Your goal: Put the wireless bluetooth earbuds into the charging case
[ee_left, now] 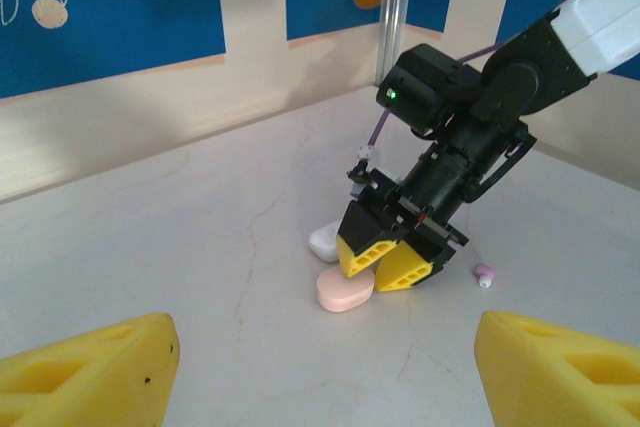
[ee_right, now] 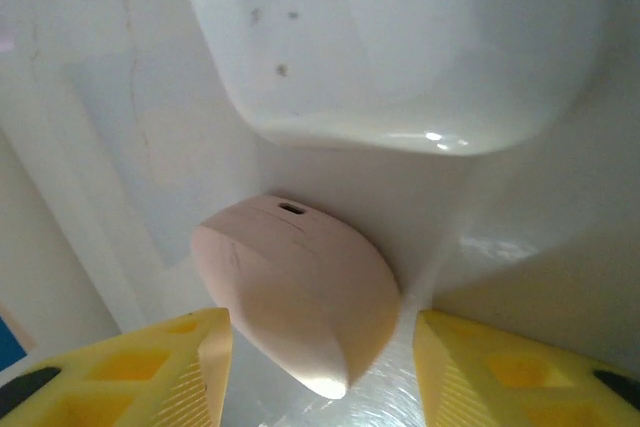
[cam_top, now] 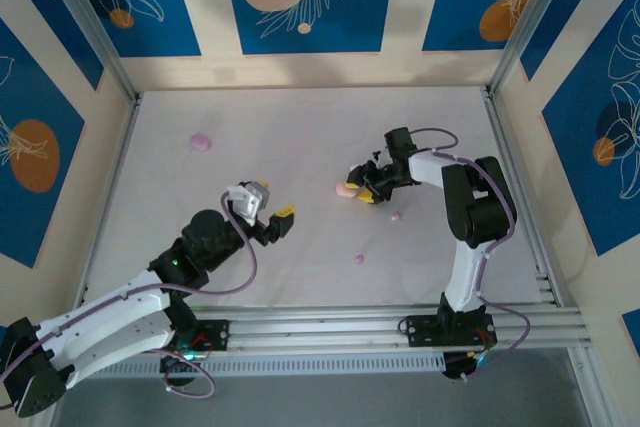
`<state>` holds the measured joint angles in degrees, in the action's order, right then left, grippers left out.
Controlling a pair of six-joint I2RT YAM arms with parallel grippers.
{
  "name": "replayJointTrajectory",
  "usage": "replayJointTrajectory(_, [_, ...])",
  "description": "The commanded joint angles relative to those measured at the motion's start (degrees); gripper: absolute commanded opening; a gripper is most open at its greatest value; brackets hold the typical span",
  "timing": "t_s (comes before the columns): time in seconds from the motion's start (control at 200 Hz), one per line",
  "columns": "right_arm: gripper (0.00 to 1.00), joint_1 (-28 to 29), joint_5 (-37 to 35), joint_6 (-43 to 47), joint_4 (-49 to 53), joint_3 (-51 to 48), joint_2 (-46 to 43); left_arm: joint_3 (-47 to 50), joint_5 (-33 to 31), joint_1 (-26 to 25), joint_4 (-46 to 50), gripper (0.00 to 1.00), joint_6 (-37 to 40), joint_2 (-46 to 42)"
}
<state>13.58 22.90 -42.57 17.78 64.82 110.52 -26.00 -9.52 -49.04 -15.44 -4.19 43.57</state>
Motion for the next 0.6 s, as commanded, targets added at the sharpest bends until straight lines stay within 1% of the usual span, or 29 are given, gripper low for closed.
replayJointTrajectory(0.0, [0.53,-0.8,-3.2,2.9,5.3,0.9,-2.5,-2.8,0.0,-0.2,0.9,0.77,-1.4,0.4])
replayJointTrajectory(0.095, [0.54,-1.1,-3.5,3.4,5.8,0.2,-4.3,-4.6,-0.3,-0.2,3.9,0.77,-2.1,1.1])
replayJointTrajectory(0.135, [0.56,-1.1,-3.4,3.6,5.9,-0.3,-5.4,-5.7,-1.0,-0.1,6.0,0.77,-2.8,1.7])
replayJointTrajectory(0.205, [0.56,-1.1,-1.5,4.6,5.0,-1.9,-8.6,-9.0,-2.7,0.5,12.0,0.76,-4.4,3.4])
replayJointTrajectory(0.26, [0.56,-1.1,-1.0,5.1,4.2,-3.3,-11.4,-12.7,-3.1,2.1,18.3,0.75,-6.8,5.4])
replayJointTrajectory(0.335, [0.56,-0.9,-2.8,5.6,4.3,-5.1,-16.2,-18.5,0.7,5.6,26.6,0.75,-10.3,8.9])
replayJointTrajectory(0.42, [0.56,-1.0,-4.2,5.7,3.7,-7.9,-21.5,-24.1,5.7,10.0,32.2,0.75,-13.2,13.1])
replayJointTrajectory(0.45, [0.61,-1.0,-4.5,5.7,3.2,-9.2,-23.7,-25.5,7.5,11.4,33.6,0.75,-13.8,14.4])
replayJointTrajectory(0.495, [0.65,-0.9,-4.5,5.7,2.0,-10.8,-26.4,-27.1,9.4,13.6,35.0,0.75,-14.7,16.4])
replayJointTrajectory(0.595, [0.69,-1.0,-4.7,5.2,-1.0,-15.2,-33.4,-29.6,13.4,19.0,36.5,0.74,-16.1,20.9])
